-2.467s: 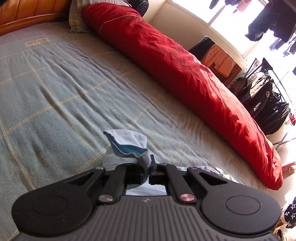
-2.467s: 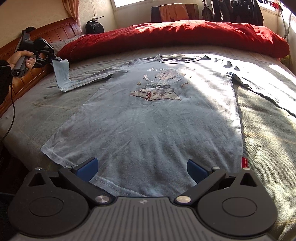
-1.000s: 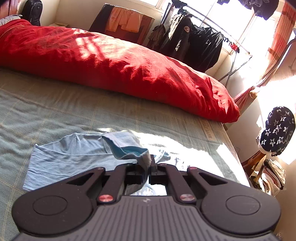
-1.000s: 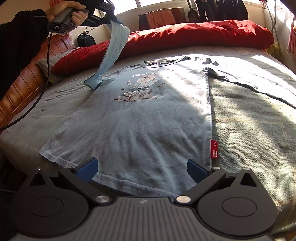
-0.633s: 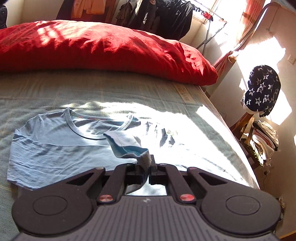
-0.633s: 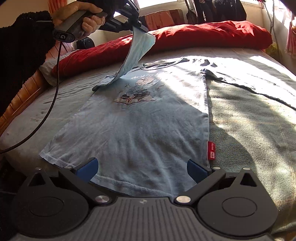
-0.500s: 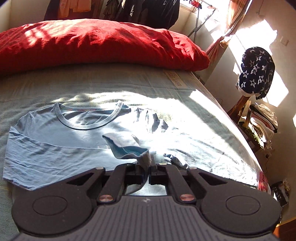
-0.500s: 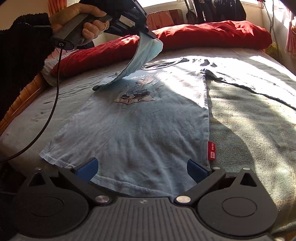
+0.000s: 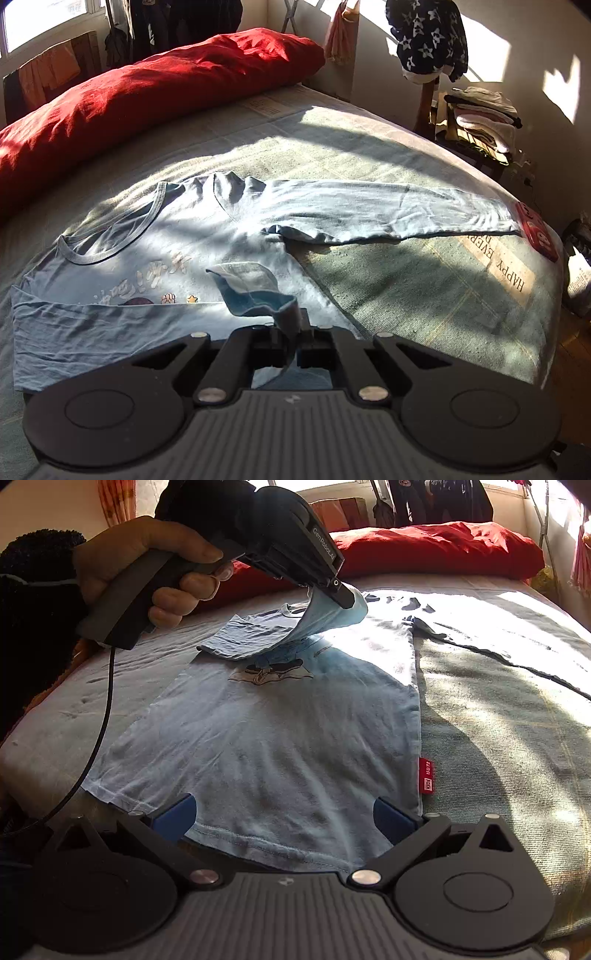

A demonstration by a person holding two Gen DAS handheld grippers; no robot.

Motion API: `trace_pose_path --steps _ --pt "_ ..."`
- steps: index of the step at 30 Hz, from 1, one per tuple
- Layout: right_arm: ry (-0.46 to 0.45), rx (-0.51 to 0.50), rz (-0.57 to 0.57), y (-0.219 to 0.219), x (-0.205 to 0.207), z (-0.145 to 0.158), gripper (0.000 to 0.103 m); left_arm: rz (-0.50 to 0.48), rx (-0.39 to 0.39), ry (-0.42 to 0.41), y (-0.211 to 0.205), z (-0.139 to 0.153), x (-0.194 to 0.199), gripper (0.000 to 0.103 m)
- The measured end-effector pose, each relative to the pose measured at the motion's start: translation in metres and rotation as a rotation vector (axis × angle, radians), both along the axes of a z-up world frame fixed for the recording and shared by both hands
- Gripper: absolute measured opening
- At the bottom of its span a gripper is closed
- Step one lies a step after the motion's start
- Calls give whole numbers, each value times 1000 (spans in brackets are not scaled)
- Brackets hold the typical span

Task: Fold clothes
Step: 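Lift the cuff with the left gripper and carry the sleeve across the shirt, then lower the sleeve onto the shirt body and open the left gripper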

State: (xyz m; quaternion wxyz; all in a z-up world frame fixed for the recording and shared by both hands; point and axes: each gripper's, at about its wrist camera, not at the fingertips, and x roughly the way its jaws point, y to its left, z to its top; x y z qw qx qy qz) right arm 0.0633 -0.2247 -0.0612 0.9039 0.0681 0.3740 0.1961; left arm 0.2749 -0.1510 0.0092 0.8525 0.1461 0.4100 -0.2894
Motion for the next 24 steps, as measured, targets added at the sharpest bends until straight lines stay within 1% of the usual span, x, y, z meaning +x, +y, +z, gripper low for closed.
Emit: trace_pose_path --steps 4,7,8,16,19,22,24 --pt "0 -2 2 1 -1 0 103 -50 72 -12 -10 -16 -8 2" --pt "3 -5 -1 1 -1 -1 103 -75 108 -12 -13 -27 -12 3" --pt "4 -6 -2 1 -1 -1 103 -84 120 -12 -14 -31 -13 5" --pt "16 -13 -8 1 0 -4 103 -148 180 -31 -20 -43 -23 8" --pt "16 -14 -6 1 0 -3 103 -163 178 -12 -20 -45 -23 11" --pt "13 -17 -8 1 -1 -3 103 -163 170 -15 -18 -43 -26 20" --pt "12 -19 -9 1 -2 -2 103 -162 161 -11 -16 -42 -28 28"
